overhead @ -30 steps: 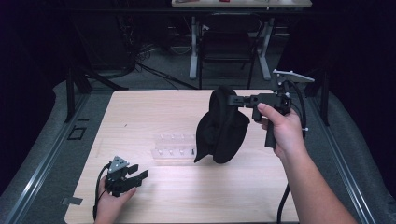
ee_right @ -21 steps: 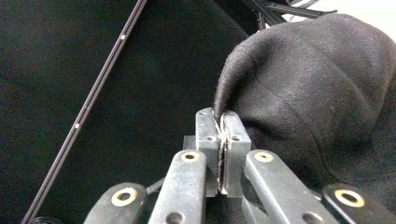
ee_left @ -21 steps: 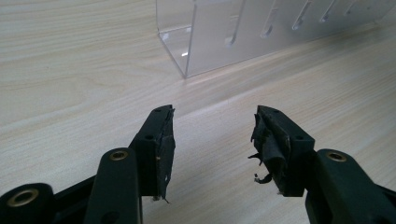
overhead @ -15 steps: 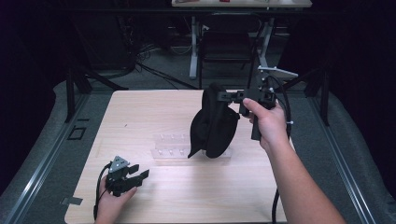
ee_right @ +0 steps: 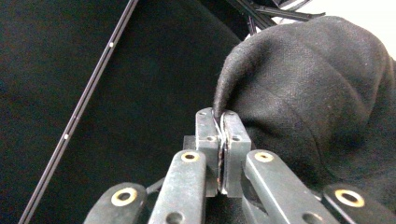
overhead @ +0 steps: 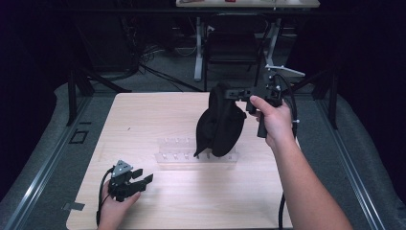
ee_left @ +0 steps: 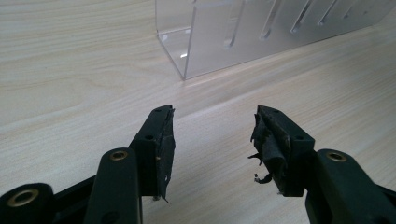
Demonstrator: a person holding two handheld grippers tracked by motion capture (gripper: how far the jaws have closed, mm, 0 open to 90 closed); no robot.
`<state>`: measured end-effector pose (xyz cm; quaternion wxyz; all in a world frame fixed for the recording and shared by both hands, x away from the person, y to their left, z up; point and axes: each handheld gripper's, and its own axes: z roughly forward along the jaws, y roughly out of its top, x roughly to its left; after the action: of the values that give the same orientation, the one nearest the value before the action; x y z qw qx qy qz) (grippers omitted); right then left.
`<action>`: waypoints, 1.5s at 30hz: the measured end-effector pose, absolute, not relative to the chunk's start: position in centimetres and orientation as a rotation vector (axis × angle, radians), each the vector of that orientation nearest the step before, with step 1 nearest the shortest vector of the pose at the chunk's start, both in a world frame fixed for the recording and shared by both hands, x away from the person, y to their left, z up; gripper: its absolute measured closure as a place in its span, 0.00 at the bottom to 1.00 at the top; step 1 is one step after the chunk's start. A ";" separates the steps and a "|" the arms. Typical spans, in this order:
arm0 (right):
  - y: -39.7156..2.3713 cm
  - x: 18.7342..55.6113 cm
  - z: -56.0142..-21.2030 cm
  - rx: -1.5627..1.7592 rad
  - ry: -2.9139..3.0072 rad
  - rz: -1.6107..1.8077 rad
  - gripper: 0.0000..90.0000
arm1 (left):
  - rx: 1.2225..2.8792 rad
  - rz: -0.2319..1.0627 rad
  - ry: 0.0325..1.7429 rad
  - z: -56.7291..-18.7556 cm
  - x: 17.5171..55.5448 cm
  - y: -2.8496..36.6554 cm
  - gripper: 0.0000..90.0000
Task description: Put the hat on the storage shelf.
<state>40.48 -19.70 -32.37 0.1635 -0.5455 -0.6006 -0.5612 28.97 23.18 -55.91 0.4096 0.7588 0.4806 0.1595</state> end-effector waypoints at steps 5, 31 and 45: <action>-19.4 40.5 -32.9 -1.553 -1.747 -1.572 0.98 | 1.910 0.401 1.198 -55.6 28.8 22.9 0.53; -16.7 40.0 -33.2 -1.497 -1.719 -1.575 0.97 | 1.873 0.456 0.989 -50.8 29.3 18.1 0.58; -15.9 40.0 -33.4 -1.478 -1.709 -1.574 0.96 | 1.906 0.445 0.871 -48.0 29.8 14.1 0.59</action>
<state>39.99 -15.94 -33.37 0.1928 -0.5267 -0.6091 -0.5607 29.76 14.11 -48.02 0.4793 0.7808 0.3568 0.1823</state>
